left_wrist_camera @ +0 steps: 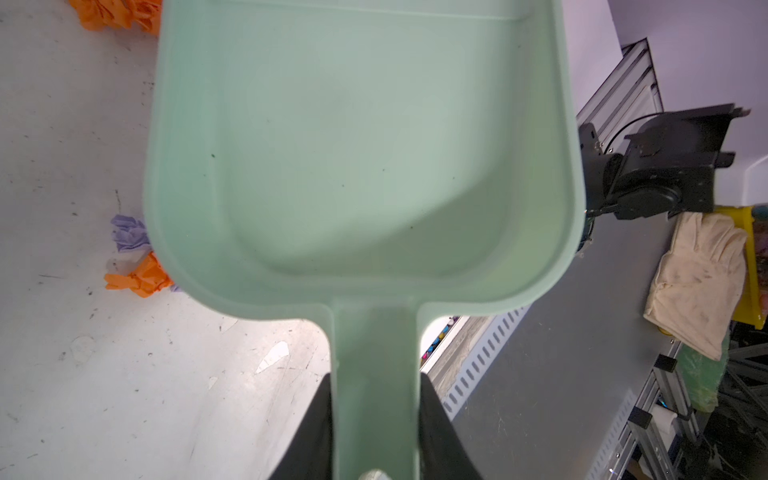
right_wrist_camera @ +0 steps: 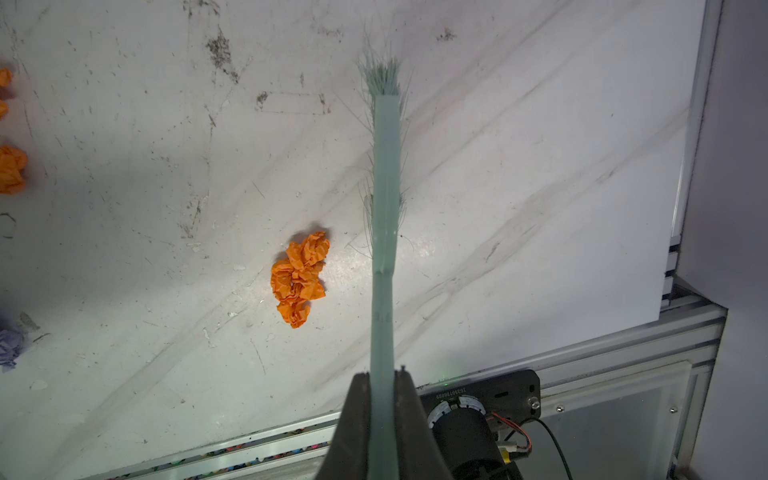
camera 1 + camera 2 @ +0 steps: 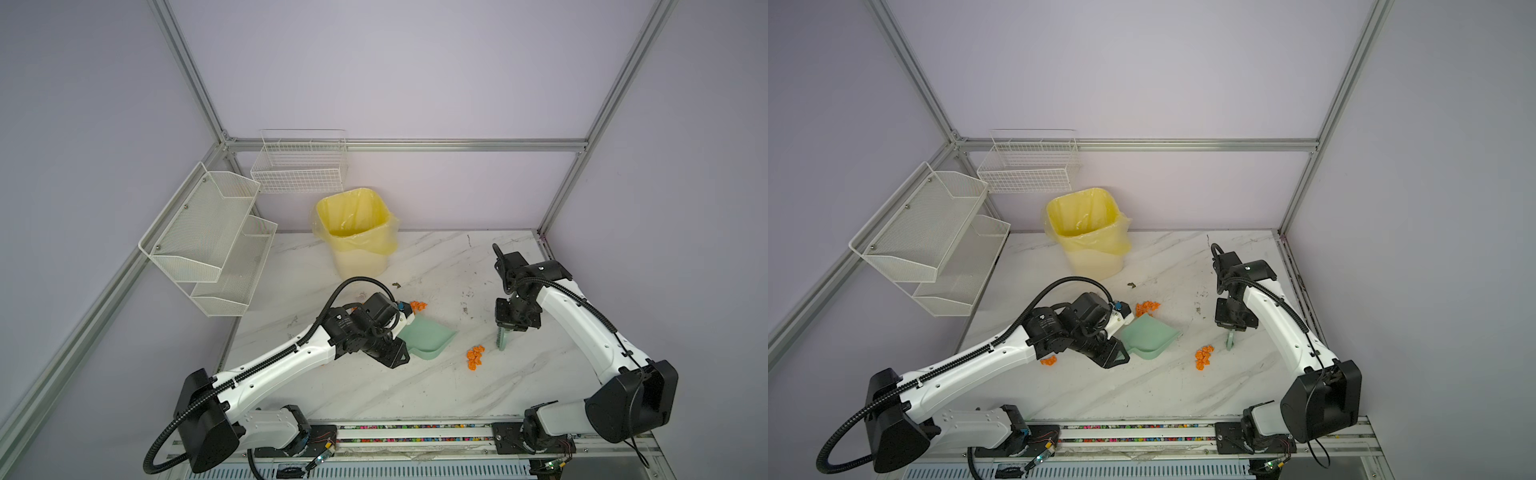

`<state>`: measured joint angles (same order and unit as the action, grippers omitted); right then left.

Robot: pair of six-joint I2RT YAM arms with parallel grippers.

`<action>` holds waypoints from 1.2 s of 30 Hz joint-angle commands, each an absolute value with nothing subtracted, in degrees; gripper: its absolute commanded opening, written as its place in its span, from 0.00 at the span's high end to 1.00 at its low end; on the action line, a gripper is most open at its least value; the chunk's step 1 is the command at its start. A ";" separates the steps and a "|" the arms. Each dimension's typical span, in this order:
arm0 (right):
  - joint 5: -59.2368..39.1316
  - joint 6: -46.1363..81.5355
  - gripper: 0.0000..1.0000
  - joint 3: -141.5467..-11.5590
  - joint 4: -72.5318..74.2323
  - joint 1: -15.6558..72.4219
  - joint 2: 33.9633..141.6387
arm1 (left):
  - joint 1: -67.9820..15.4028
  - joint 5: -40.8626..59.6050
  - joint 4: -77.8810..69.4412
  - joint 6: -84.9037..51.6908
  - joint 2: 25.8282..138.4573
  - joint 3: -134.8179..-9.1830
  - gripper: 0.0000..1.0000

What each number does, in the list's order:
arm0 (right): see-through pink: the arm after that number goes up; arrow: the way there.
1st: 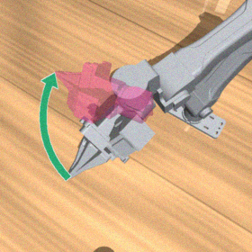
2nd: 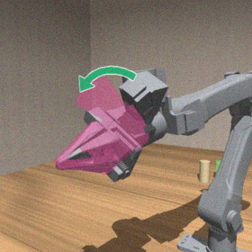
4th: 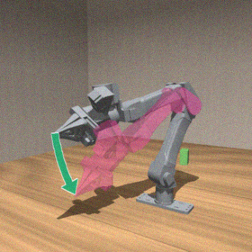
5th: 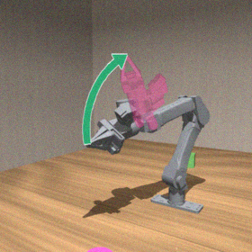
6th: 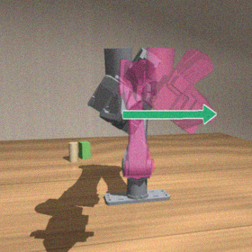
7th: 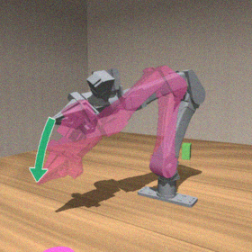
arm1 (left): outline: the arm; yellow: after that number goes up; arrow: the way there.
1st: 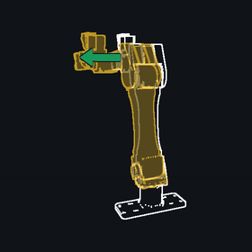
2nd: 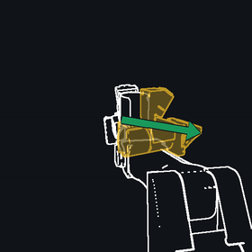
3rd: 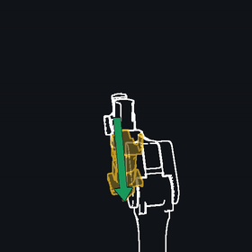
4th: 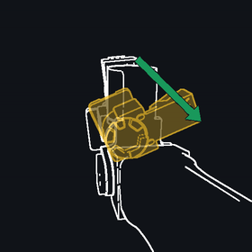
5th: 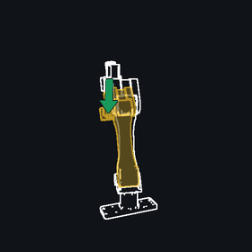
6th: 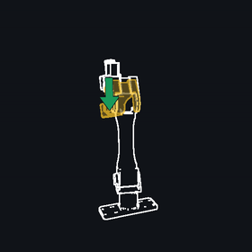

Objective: Sweep away the paper scraps from the table
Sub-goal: 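Place the dustpan near scraps with the left gripper while the right brings the brush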

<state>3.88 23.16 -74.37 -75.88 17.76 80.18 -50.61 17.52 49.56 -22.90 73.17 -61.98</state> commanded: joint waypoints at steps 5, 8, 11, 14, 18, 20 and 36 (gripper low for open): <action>2.90 24.56 1.00 -71.31 -78.13 21.30 79.01 | -56.78 13.17 50.18 -21.82 75.39 -61.02 0.92; 2.66 24.77 1.00 -70.70 -78.21 22.37 78.95 | -57.70 12.57 50.52 -21.54 76.87 -61.39 0.92; 1.82 24.46 1.00 -70.58 -78.31 22.67 78.96 | -58.91 11.14 51.48 -19.16 78.38 -62.44 0.92; 1.52 24.52 1.00 -69.62 -78.40 23.83 79.41 | -60.42 7.29 53.52 -16.82 80.07 -64.25 0.92; 0.06 24.62 1.00 -68.70 -78.44 25.14 80.05 | -60.56 7.39 54.12 -16.06 82.18 -64.69 0.92; -0.70 24.63 1.00 -68.26 -78.48 25.98 80.20 | -60.51 6.45 54.93 -15.11 82.92 -65.18 0.92; -4.48 24.85 1.00 -65.90 -78.36 29.18 79.29 | -60.56 8.70 55.83 -13.36 88.59 -69.48 0.92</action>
